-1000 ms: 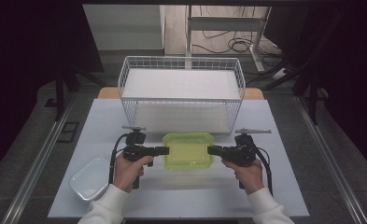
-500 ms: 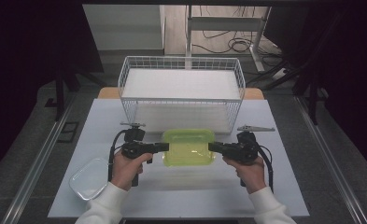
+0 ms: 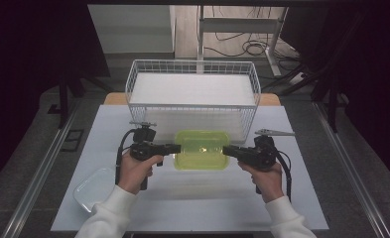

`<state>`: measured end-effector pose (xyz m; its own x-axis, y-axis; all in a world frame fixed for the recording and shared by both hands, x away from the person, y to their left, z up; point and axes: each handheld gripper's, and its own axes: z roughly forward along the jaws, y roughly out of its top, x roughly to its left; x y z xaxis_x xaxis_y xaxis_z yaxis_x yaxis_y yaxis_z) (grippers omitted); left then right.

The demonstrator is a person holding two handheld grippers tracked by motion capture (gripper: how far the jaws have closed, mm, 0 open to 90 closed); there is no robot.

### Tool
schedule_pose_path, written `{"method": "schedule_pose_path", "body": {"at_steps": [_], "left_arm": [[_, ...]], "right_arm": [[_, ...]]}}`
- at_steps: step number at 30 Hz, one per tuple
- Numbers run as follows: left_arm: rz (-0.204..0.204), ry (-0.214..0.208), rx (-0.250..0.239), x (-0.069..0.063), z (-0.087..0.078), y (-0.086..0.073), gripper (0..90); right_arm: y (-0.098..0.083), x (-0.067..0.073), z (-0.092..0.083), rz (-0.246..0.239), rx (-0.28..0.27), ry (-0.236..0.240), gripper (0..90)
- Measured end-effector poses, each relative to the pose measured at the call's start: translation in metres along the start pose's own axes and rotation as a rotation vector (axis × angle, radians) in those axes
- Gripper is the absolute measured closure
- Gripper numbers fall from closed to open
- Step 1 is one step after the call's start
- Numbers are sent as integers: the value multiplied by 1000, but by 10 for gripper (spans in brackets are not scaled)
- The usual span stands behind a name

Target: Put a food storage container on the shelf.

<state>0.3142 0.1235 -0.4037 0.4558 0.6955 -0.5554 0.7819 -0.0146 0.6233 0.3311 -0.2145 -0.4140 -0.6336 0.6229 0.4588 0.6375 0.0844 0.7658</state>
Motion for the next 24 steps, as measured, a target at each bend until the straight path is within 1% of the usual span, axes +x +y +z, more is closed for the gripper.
{"method": "schedule_pose_path", "body": {"at_steps": [6,8,10,13,19,22,24], "left_arm": [[0,-10,-20,1,-5,12,789],[1,-5,-32,2,-9,16,789],[5,-2,-36,3,-12,19,789],[-1,-2,-41,3,-14,23,789],[2,-6,-67,4,-22,33,790],[-5,-14,-75,4,-25,39,790],[-2,-12,-79,3,-25,43,790]], "right_arm": [[12,2,-1,-6,-20,9,781],[18,3,0,-11,-24,12,780],[22,4,3,-6,-26,26,779],[28,5,5,-10,-27,29,779],[44,9,6,-35,-30,30,779],[52,11,6,-43,-28,33,778],[57,12,6,-49,-30,35,778]]}}
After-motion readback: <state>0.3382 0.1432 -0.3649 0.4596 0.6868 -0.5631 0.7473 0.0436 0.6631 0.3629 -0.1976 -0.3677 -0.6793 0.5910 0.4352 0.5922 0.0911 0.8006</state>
